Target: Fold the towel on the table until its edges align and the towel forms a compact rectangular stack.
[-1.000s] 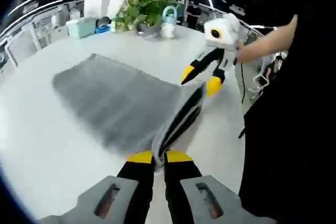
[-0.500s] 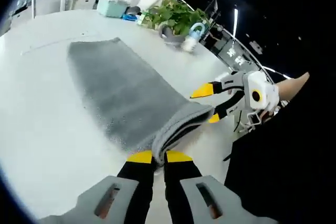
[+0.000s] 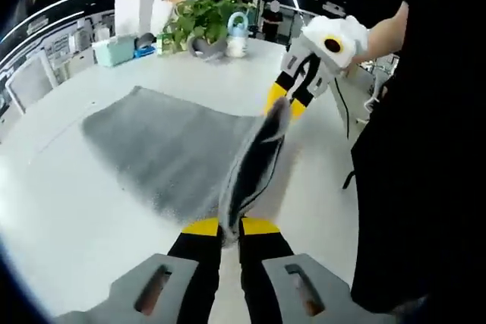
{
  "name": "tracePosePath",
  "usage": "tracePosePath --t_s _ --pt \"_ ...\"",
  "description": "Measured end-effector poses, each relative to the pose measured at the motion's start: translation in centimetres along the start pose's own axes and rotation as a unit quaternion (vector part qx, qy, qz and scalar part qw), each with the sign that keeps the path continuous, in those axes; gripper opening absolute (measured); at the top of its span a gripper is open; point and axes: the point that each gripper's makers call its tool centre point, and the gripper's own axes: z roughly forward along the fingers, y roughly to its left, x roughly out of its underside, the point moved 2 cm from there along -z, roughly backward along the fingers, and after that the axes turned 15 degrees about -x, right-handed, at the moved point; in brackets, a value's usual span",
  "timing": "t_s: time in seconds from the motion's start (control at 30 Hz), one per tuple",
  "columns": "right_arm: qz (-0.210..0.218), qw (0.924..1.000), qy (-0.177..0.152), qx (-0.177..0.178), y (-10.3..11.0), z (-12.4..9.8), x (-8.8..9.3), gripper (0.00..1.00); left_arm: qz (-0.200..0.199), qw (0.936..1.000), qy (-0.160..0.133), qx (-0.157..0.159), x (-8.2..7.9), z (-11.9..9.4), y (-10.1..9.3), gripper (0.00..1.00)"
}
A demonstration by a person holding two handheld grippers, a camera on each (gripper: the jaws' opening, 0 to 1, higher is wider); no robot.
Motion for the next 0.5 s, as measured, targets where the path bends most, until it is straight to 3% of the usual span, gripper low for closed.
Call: tracePosePath --t_s 0.1,0.27,0.37,0.5 --pt "0.09 0.9936 -0.067 -0.009 -0.2 -1.1 -0.7 0.03 -0.012 0.9999 -0.002 0.011 -0.9 -1.1 -0.5 0.06" --pt "0.169 0.9753 -0.14 -0.022 0.0 -2.8 -2.1 0.02 -0.018 0.9994 -0.026 0.01 -2.6 -2.6 -1.1 0.06" --pt "0.189 0.9661 -0.173 -0.035 0.6 -3.9 -3.2 0.02 -0.028 0.9988 -0.038 0.011 -3.3 -3.5 -1.3 0.06" --pt "0.188 0.9643 -0.18 -0.047 1.7 -4.9 -4.4 0.02 -0.033 0.998 -0.052 0.012 -4.5 -5.1 -1.9 0.05"
